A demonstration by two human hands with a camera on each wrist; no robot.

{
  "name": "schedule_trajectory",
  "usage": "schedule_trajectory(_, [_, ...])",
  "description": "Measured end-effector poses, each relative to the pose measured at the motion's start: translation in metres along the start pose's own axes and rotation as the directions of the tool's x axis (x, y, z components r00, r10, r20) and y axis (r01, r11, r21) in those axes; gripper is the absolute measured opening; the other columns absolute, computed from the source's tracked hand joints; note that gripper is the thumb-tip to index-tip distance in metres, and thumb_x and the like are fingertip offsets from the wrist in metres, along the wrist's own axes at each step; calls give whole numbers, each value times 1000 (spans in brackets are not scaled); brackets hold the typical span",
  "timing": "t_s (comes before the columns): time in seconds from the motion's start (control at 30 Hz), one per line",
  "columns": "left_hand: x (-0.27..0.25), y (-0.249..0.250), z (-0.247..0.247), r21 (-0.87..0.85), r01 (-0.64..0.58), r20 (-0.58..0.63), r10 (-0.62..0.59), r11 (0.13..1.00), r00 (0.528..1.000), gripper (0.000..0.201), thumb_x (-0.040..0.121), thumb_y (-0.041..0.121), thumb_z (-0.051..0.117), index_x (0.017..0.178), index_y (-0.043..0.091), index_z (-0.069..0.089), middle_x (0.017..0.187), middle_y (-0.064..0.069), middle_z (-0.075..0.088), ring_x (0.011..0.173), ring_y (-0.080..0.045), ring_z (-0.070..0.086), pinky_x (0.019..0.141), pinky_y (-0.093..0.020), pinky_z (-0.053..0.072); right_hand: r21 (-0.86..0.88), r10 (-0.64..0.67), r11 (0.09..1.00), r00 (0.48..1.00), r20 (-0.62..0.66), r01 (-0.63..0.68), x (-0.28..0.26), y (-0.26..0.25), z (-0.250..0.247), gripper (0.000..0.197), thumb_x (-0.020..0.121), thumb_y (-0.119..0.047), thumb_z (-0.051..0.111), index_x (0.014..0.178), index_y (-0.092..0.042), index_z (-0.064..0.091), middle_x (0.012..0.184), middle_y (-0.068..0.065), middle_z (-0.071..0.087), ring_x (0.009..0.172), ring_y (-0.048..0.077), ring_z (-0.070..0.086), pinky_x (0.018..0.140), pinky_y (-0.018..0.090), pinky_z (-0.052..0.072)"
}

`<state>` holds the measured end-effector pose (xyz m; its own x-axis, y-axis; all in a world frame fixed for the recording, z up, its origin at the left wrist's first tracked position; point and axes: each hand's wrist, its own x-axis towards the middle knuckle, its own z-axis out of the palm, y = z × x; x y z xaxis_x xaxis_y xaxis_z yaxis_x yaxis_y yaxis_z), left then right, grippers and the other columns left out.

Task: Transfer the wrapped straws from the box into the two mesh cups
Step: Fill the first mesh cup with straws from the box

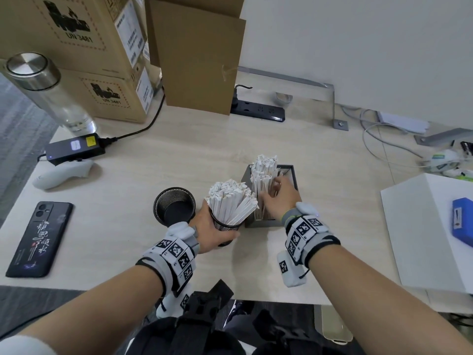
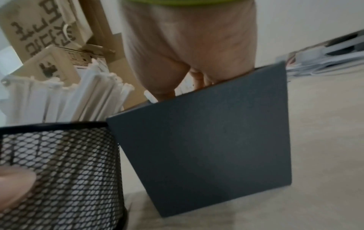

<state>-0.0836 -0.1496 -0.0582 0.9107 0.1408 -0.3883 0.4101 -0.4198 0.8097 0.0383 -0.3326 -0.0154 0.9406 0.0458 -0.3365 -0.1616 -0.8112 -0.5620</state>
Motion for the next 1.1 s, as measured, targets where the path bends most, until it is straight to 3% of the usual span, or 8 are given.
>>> schedule_trajectory(0.2, [0, 3, -2, 1, -1, 17, 1, 1000, 1000, 108, 46, 65, 78, 134, 23, 30, 127, 11, 53, 117, -11, 53, 103, -35, 43, -207, 10, 978, 999, 45, -1, 7, 4, 15, 34, 81, -52, 62, 94, -21, 55, 91, 1, 68, 83, 27, 65, 66, 29, 48])
schedule_trajectory(0.33, [-1, 5, -1, 5, -1, 13, 1, 1000, 1000, 108, 46, 66, 79, 134, 26, 30, 126, 12, 54, 116, -11, 54, 102, -36, 44, -192, -27, 981, 998, 64, 39, 3, 5, 8, 34, 83, -48, 65, 101, -18, 67, 92, 2, 71, 84, 25, 66, 67, 26, 45])
schedule_trajectory(0.47, [-2, 5, -2, 1, -3, 16, 3, 1000, 1000, 104, 49, 60, 81, 134, 25, 32, 122, 13, 55, 113, -11, 55, 99, -31, 45, -286, -30, 957, 999, 44, 41, 3, 5, -1, 20, 88, -33, 53, 93, -15, 60, 87, 6, 67, 76, 27, 61, 64, 26, 41])
schedule_trajectory(0.53, [-2, 6, -3, -1, -13, 16, 13, 1000, 1000, 101, 55, 52, 85, 135, 23, 31, 121, 14, 53, 113, -10, 54, 97, -27, 42, -289, -26, 957, 999, 25, 32, 4, 5, -7, 28, 86, -38, 46, 87, -14, 59, 85, 10, 68, 72, 30, 61, 61, 28, 43])
schedule_trajectory(0.73, [-4, 12, -5, 21, -27, -8, 27, 999, 1000, 100, 60, 45, 87, 138, 21, 30, 119, 16, 48, 112, -7, 49, 94, -21, 36, -114, -139, 985, 983, -116, 126, 0, -17, -54, 27, 89, -47, 59, 77, -24, 63, 70, -2, 63, 70, 24, 62, 63, 26, 42])
schedule_trajectory(0.87, [-5, 13, -5, 0, -36, -8, 36, 999, 999, 99, 60, 44, 87, 138, 22, 31, 119, 16, 50, 112, -7, 51, 92, -19, 36, 198, -184, 951, 949, -257, 238, -12, -44, -77, 35, 81, -47, 64, 58, -23, 55, 62, 10, 68, 58, 28, 69, 59, 49, 58])
schedule_trajectory(0.97, [-5, 13, -4, 3, -28, -7, 28, 1000, 1000, 97, 59, 44, 87, 137, 22, 32, 119, 14, 51, 110, -8, 52, 91, -20, 38, 391, -226, 868, 945, -235, 305, -30, -67, -77, 35, 85, -33, 69, 59, -17, 52, 59, 16, 66, 49, 22, 68, 49, 44, 58])
schedule_trajectory(1.1, [-5, 13, -5, 5, -27, 3, 27, 1000, 1000, 97, 60, 44, 87, 136, 23, 31, 117, 16, 51, 108, -6, 52, 89, -20, 38, 357, -308, 869, 940, -149, 341, -43, -75, -43, 34, 82, -38, 68, 62, -14, 57, 56, 11, 65, 54, 28, 67, 53, 44, 57])
